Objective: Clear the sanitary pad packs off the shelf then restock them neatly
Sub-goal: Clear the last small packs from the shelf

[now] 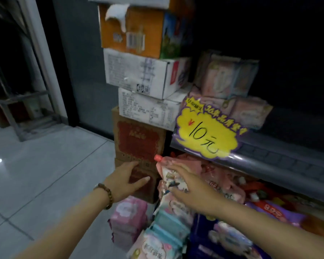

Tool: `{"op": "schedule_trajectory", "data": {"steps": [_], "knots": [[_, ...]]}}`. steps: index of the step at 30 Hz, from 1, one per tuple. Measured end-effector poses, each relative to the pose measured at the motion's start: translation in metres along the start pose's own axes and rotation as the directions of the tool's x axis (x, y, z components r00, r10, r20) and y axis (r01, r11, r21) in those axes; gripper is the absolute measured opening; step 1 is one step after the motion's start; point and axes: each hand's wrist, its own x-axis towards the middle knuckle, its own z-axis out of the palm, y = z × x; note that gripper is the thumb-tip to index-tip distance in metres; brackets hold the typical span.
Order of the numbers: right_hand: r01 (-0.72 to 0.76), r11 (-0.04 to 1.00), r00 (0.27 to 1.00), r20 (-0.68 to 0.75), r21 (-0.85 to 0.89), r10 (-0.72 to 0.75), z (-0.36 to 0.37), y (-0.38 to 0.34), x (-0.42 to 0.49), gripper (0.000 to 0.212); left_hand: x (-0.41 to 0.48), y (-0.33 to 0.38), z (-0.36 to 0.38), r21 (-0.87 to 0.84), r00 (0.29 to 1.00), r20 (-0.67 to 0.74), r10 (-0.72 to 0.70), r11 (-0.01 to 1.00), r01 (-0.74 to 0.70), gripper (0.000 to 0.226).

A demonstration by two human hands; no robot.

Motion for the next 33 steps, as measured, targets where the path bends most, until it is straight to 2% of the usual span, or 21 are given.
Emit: {"op": "schedule_trajectory", "data": {"steps": [4, 7, 10, 12, 14, 17, 19, 22, 24, 27, 30, 31, 32, 33], "knots": [[0.057, 0.997, 0.985, -0.159, -0.059, -0.065, -0.079, 0.002, -0.044, 0.046, 0.011, 0.082, -0.029, 0.056, 0.984, -0.067, 0.164, 0.985, -0.160, 0.095], [0.053, 0.997, 0.945, -0.321, -0.052, -0.067, -0.124, 0.013, -0.065, 0.042, 0.015, 0.140, -0.041, -0.064, 0.962, -0.099, 0.254, 0.963, -0.261, 0.085], [-0.021, 0.988, 0.905, -0.416, 0.156, 0.085, -0.160, 0.025, -0.072, 0.043, 0.028, 0.174, -0.045, -0.101, 0.958, -0.103, 0.269, 0.955, -0.279, 0.099], [-0.082, 0.950, 0.890, -0.407, 0.303, 0.206, -0.181, 0.036, -0.069, 0.060, 0.042, 0.191, -0.049, -0.141, 0.962, -0.128, 0.242, 0.955, -0.259, 0.098], [-0.084, 0.919, 0.862, -0.434, 0.386, 0.261, -0.200, 0.048, -0.062, 0.068, 0.061, 0.208, -0.056, -0.190, 0.963, -0.165, 0.216, 0.951, -0.245, 0.097], [-0.077, 0.864, 0.813, -0.470, 0.498, 0.343, -0.230, 0.071, -0.046, 0.068, 0.099, 0.230, -0.064, -0.218, 0.952, -0.216, 0.218, 0.939, -0.264, 0.105], [-0.099, 0.815, 0.779, -0.465, 0.571, 0.420, -0.246, 0.095, -0.034, 0.071, 0.130, 0.244, -0.067, -0.296, 0.966, -0.190, 0.173, 0.929, -0.224, 0.107], [-0.135, 0.734, 0.742, -0.422, 0.666, 0.520, -0.257, 0.132, -0.012, 0.080, 0.176, 0.263, -0.063, -0.326, 0.991, -0.113, 0.078, 0.939, -0.111, 0.087], [-0.106, 0.696, 0.724, -0.425, 0.710, 0.543, -0.261, 0.151, 0.005, 0.080, 0.204, 0.269, -0.058, -0.302, 0.998, -0.061, -0.015, 0.953, -0.004, 0.093], [-0.033, 0.652, 0.738, -0.422, 0.758, 0.527, -0.260, 0.169, 0.024, 0.077, 0.236, 0.268, -0.048, -0.297, 0.995, -0.005, -0.103, 0.950, 0.096, 0.098], [-0.008, 0.631, 0.768, -0.400, 0.776, 0.501, -0.251, 0.186, 0.042, 0.080, 0.252, 0.266, -0.040, -0.281, 0.994, -0.028, -0.108, 0.955, 0.096, 0.094], [-0.003, 0.627, 0.771, -0.398, 0.779, 0.498, -0.247, 0.193, 0.048, 0.092, 0.257, 0.264, -0.039, -0.281, 0.993, -0.061, -0.101, 0.956, 0.080, 0.091], [0.000, 0.620, 0.767, -0.397, 0.785, 0.503, -0.244, 0.199, 0.053, 0.098, 0.261, 0.260, -0.040, -0.290, 0.991, -0.086, -0.101, 0.954, 0.072, 0.095], [0.015, 0.607, 0.760, -0.404, 0.795, 0.510, -0.240, 0.203, 0.057, 0.093, 0.266, 0.257, -0.042, -0.299, 0.990, -0.073, -0.121, 0.949, 0.094, 0.106]]}}
